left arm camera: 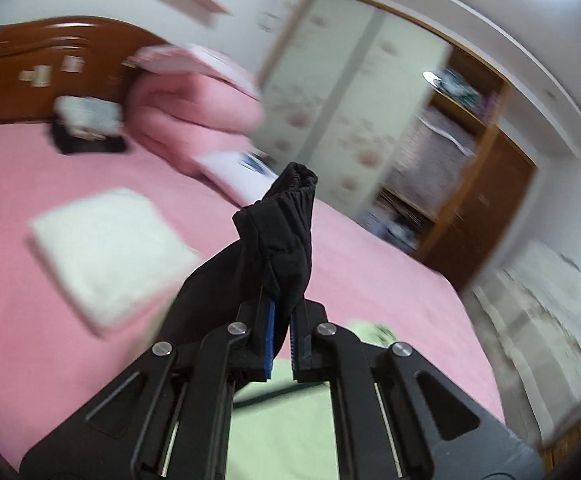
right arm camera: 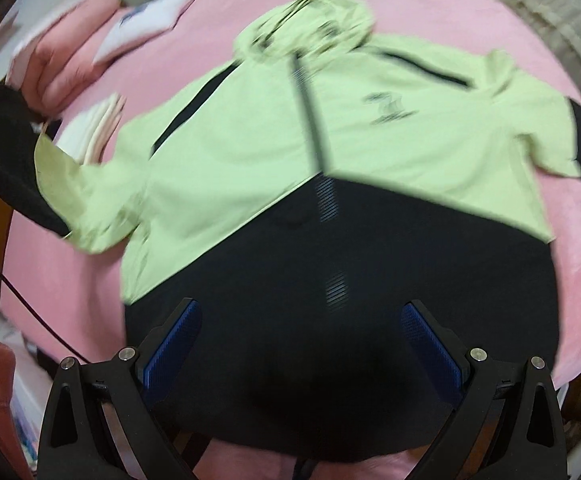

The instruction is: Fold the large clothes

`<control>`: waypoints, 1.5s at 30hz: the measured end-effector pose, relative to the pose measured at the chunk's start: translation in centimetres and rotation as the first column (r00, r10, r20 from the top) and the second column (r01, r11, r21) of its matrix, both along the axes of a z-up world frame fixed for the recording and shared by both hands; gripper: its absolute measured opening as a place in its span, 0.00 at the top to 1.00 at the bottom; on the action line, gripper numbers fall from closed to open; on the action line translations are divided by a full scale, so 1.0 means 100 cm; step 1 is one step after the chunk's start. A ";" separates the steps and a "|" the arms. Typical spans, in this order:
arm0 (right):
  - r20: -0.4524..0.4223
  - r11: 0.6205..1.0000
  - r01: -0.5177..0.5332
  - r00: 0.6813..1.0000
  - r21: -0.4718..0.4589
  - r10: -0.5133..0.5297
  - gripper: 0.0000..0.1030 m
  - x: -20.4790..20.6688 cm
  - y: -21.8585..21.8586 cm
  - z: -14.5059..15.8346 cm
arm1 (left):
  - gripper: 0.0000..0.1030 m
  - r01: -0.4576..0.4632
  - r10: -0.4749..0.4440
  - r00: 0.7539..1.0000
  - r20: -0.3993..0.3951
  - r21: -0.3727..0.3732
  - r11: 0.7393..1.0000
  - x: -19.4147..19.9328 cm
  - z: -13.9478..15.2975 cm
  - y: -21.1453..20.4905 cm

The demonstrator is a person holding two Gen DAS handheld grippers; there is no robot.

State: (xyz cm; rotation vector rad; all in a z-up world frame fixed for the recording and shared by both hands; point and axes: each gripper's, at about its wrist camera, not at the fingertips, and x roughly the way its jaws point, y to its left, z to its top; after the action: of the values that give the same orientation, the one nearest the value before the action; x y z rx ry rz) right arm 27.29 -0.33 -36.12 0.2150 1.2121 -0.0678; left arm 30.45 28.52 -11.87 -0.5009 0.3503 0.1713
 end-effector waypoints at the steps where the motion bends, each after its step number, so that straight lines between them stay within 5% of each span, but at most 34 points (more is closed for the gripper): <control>1: 0.014 1.000 0.013 1.000 -0.004 -0.013 0.01 0.003 -0.013 -0.001 | 0.97 0.038 -0.038 0.999 -0.018 -0.001 0.999 0.017 -0.002 -0.029; 7: 0.100 0.992 0.118 0.988 -0.035 -0.114 0.01 0.030 -0.104 -0.019 | 0.97 0.281 -0.269 0.940 -0.212 0.029 0.959 0.084 -0.080 -0.160; 9: 0.103 0.991 0.133 0.986 -0.024 -0.130 0.01 0.046 -0.135 -0.035 | 0.96 0.360 -0.331 0.879 -0.344 0.020 0.933 0.108 -0.121 -0.203; 10: 0.092 0.992 0.130 0.987 -0.007 -0.128 0.01 0.054 -0.146 -0.042 | 0.94 0.402 -0.369 0.826 -0.426 -0.015 0.916 0.121 -0.146 -0.219; 13: 0.032 0.990 0.091 0.995 0.111 -0.095 0.01 0.085 -0.177 -0.074 | 0.71 0.456 -0.461 0.684 -0.566 -0.162 0.875 0.140 -0.195 -0.251; 14: 0.023 0.986 0.088 0.996 0.140 -0.092 0.01 0.086 -0.198 -0.058 | 0.61 0.455 -0.472 0.666 -0.578 -0.186 0.871 0.134 -0.200 -0.260; 17: 0.011 0.969 0.053 0.998 0.241 -0.058 0.08 0.109 -0.208 -0.067 | 0.29 0.435 -0.449 0.689 -0.569 -0.171 0.884 0.104 -0.197 -0.257; 20: -0.002 0.949 0.000 1.000 0.314 0.001 0.18 0.131 -0.189 -0.070 | 0.20 0.359 -0.360 0.765 -0.535 -0.109 0.927 0.075 -0.169 -0.239; 22: -0.009 0.928 -0.040 0.999 0.370 0.047 0.19 0.142 -0.171 -0.077 | 0.20 0.312 -0.310 0.779 -0.545 -0.092 0.946 0.040 -0.159 -0.214; 26: -0.028 0.926 -0.059 0.997 0.372 0.075 0.21 0.185 -0.139 -0.117 | 0.20 0.183 -0.103 0.757 -0.645 0.057 0.982 -0.007 -0.162 -0.161; 28: -0.037 0.938 -0.018 0.999 0.345 0.033 0.50 0.204 -0.133 -0.134 | 0.20 0.122 0.038 0.726 -0.686 0.183 0.975 -0.021 -0.172 -0.139; 31: -0.038 0.949 -0.022 0.999 0.315 0.036 0.73 0.227 -0.124 -0.147 | 0.20 0.073 0.154 0.684 -0.713 0.278 0.958 -0.024 -0.194 -0.114; 33: 0.027 0.947 -0.062 0.998 0.314 0.056 0.78 0.239 -0.123 -0.138 | 0.21 0.041 0.189 0.677 -0.712 0.292 0.955 -0.019 -0.210 -0.105; 34: 0.057 0.951 -0.069 0.997 0.301 0.054 0.79 0.239 -0.125 -0.129 | 0.29 0.029 0.183 0.672 -0.718 0.273 0.962 -0.016 -0.214 -0.101; 35: 0.110 0.956 -0.066 0.993 0.287 0.036 0.80 0.241 -0.131 -0.114 | 0.49 0.027 0.168 0.672 -0.721 0.251 0.968 -0.015 -0.216 -0.097; 38: 0.215 0.961 -0.031 0.976 0.275 -0.030 0.81 0.240 -0.152 -0.074 | 0.67 0.012 0.163 0.645 -0.747 0.223 0.975 0.000 -0.232 -0.096; 42: 0.277 0.982 0.047 0.956 0.185 -0.097 0.89 0.224 -0.183 -0.038 | 0.72 -0.001 0.180 0.618 -0.765 0.228 0.974 0.005 -0.238 -0.102; 45: 0.223 0.983 0.109 0.965 0.145 -0.140 0.89 0.213 -0.212 -0.048 | 0.72 0.021 0.174 0.609 -0.774 0.235 0.972 0.006 -0.239 -0.107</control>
State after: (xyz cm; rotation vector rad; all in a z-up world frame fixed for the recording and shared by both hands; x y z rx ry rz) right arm 48.55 -21.56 -40.96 0.4045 0.9688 -0.0705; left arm 31.02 17.81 -35.78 -0.1814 1.1859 0.5228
